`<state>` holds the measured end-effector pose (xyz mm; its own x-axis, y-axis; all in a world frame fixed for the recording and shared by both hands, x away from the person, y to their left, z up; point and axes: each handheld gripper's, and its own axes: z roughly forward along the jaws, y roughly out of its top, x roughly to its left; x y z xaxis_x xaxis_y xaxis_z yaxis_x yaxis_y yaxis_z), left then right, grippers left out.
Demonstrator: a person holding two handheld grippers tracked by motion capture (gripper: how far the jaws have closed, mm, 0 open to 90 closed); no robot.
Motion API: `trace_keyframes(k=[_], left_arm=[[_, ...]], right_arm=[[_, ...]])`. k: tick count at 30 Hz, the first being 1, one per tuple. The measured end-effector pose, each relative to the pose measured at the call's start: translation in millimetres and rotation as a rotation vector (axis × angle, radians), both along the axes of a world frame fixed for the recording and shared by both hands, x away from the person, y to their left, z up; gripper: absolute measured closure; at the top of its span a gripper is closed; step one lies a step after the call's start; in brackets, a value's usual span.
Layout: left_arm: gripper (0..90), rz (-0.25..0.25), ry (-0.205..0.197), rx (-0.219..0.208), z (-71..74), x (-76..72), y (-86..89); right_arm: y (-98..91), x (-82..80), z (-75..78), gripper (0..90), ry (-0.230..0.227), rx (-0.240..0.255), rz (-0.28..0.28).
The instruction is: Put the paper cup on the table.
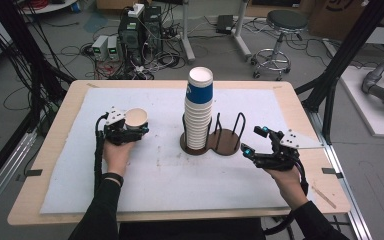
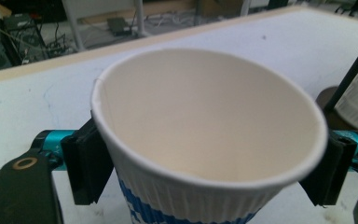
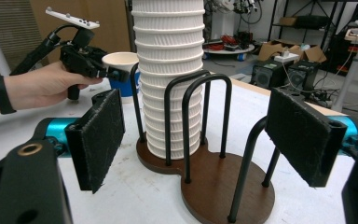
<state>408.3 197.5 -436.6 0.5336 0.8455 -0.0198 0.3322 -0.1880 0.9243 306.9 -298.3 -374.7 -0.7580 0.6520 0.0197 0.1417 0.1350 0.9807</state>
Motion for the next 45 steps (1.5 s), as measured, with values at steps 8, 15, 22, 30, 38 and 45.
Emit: trace_keyframes(k=[8, 15, 22, 30, 38, 45], left_arm=[[15.4, -0.008, 0.007, 0.008, 2.1, -2.8, -1.2], [11.3, 0.014, 0.019, 0.042, 4.3, -10.4, 1.1], [10.4, 0.070, 0.050, 0.031, 4.8, -15.3, 11.3], [10.4, 0.069, 0.066, 0.038, 9.7, -31.2, 19.6], [10.5, 0.038, 0.063, 0.024, 16.6, -53.1, 23.4], [10.5, -0.052, -0.023, -0.022, 38.9, -78.1, 21.5]], right_arm=[[-2.5, 0.5, -1.8, 19.1, 0.009, 0.020, -0.005], [-3.1, -0.2, -2.6, 18.3, 0.013, 0.031, 0.006], [-2.9, -1.0, -2.2, 18.2, 0.008, 0.033, 0.006], [-3.9, -0.8, -1.7, 18.2, 0.001, 0.042, 0.002], [-4.3, 0.0, -1.7, 18.2, 0.004, 0.045, -0.003], [-6.4, 0.8, -1.8, 18.2, 0.014, 0.051, -0.011]])
